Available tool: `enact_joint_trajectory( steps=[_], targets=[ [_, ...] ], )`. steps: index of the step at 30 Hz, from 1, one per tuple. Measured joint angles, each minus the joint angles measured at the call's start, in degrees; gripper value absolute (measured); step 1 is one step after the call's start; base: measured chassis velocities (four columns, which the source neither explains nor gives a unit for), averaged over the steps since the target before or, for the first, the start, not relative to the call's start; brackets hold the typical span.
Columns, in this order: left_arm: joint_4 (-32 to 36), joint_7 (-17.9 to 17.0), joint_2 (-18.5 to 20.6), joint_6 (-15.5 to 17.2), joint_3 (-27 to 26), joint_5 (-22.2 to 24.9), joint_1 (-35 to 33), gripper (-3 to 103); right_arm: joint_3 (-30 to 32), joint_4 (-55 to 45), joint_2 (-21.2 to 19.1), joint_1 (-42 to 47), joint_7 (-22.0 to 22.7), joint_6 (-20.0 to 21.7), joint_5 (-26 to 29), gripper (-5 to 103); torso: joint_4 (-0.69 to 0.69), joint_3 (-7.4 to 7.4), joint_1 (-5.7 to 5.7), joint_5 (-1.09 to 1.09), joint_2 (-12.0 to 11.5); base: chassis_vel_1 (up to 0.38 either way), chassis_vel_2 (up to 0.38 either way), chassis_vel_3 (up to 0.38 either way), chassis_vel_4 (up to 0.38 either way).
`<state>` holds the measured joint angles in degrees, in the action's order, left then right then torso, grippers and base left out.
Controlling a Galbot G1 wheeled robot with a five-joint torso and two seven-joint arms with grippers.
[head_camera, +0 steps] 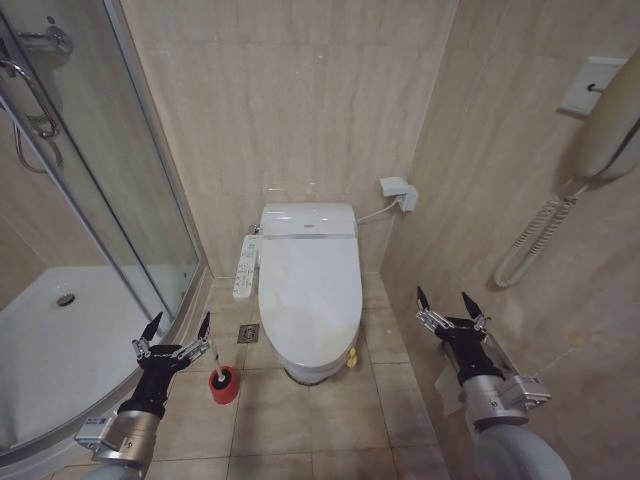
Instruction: Open the toilet lid, clean the toilet bowl with a toilet brush, close the toilet lid, and flush.
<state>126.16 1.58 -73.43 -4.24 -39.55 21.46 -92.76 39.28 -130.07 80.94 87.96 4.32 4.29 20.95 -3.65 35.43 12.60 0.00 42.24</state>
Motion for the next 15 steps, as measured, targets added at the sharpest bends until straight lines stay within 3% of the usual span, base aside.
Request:
enact_joint_trajectory(
  steps=[9,15],
  targets=[
    [0.0,0.0,0.0,0.0,0.0,0.0,0.1,100,0.0,0.1,-0.6,-0.3,2.5,1.9,-2.4,100,-0.02,0.04,0.11,0.00,0.0,-0.123,0.117,0.106,-0.104],
    [0.0,0.0,0.0,0.0,0.0,0.0,0.0,100,-0.6,0.9,-1.5,0.1,2.3,2.7,-4.8,100,0.00,0.01,0.02,0.00,0.0,0.004,-0.027,-0.011,0.012]
  ],
)
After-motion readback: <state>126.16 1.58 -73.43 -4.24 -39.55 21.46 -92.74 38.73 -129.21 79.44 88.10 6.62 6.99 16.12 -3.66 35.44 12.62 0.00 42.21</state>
